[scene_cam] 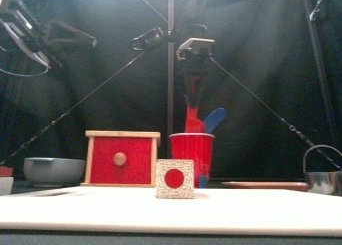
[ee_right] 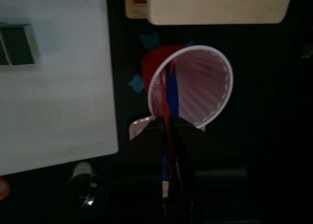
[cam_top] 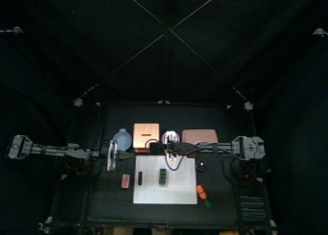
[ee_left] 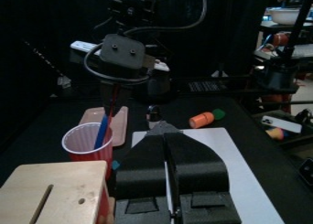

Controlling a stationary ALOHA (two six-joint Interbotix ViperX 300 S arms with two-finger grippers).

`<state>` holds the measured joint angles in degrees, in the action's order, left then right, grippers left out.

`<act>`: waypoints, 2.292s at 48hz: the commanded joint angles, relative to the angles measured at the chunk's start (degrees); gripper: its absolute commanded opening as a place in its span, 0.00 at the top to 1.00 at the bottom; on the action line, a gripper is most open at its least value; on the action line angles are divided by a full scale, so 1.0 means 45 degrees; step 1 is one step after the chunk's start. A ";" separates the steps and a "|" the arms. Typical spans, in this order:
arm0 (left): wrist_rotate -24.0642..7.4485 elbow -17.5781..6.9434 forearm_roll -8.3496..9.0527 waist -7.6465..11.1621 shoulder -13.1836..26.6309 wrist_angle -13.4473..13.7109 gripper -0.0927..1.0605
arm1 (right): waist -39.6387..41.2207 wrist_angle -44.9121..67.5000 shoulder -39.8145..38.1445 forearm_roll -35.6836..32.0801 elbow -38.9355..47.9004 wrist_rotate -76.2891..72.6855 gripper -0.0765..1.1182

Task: Cut the sushi into 4 pieces with the knife
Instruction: Grasp knife edge with left hand

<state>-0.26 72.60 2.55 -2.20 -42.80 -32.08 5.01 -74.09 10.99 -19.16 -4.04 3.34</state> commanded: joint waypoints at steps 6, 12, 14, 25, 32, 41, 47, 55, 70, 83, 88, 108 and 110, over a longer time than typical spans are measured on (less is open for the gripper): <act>-0.0020 -0.0156 0.0000 -0.0020 0.0020 -0.0117 0.91 | 0.0313 -0.0430 -0.1582 -0.0312 -0.0801 -0.0020 0.79; -0.0020 -0.0156 -0.0020 -0.0039 0.0020 -0.0117 0.91 | 0.0293 -0.0391 -0.2559 -0.0273 -0.0762 -0.0254 0.79; -0.0039 -0.0176 0.0000 -0.0059 0.0020 -0.0117 0.91 | 0.0273 -0.0332 -0.2949 -0.0254 -0.0684 -0.0352 0.79; -0.0020 -0.0215 0.0000 -0.0234 0.0020 -0.0176 0.88 | 0.0020 0.1719 -0.5215 -0.0117 0.0742 -0.1543 0.79; -0.0020 -0.0312 0.0000 -0.0254 0.0020 -0.0254 0.75 | -0.0137 0.4844 -0.6934 -0.0020 0.3281 -0.2930 0.79; 0.0059 -0.0586 -0.0020 -0.0254 0.0020 -0.0410 0.49 | -0.0195 0.8867 -0.8730 0.0410 0.6621 -0.4531 0.79; 0.0117 -0.0762 -0.0508 -0.0273 0.0039 -0.0410 0.28 | -0.0273 1.1855 -0.9668 0.0742 0.8574 -0.4902 0.79; 0.0020 -0.1094 -0.1250 -0.0195 0.0391 -0.0254 0.06 | -0.0293 1.5020 -1.0156 0.1445 1.0586 -0.5039 0.79; 0.0000 -0.3125 -0.0352 0.0020 0.2988 0.2500 0.04 | -0.0449 1.7637 -0.9414 0.1504 1.2168 -0.4922 0.79; -0.0020 -0.4355 -0.0273 -0.0059 0.5234 0.3750 0.04 | -0.0527 1.7949 -0.8184 0.1094 1.2090 -0.4922 0.79; -0.0020 -0.4590 -0.0234 -0.0078 0.5840 0.3730 0.04 | -0.0508 1.7949 -0.7891 0.0996 1.1973 -0.4922 0.79; -0.0039 -0.5273 -0.0117 -0.0352 0.7402 0.3730 0.04 | -0.0527 1.7949 -0.7539 0.0859 1.1738 -0.4941 0.79; -0.0039 -0.5293 -0.0078 -0.0430 0.7461 0.3750 0.04 | -0.0527 1.7949 -0.7539 0.0879 1.1758 -0.4922 0.79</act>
<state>-0.44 50.36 1.85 -3.34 -9.40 -14.94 2.72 6.06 -22.41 -15.29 50.19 -18.72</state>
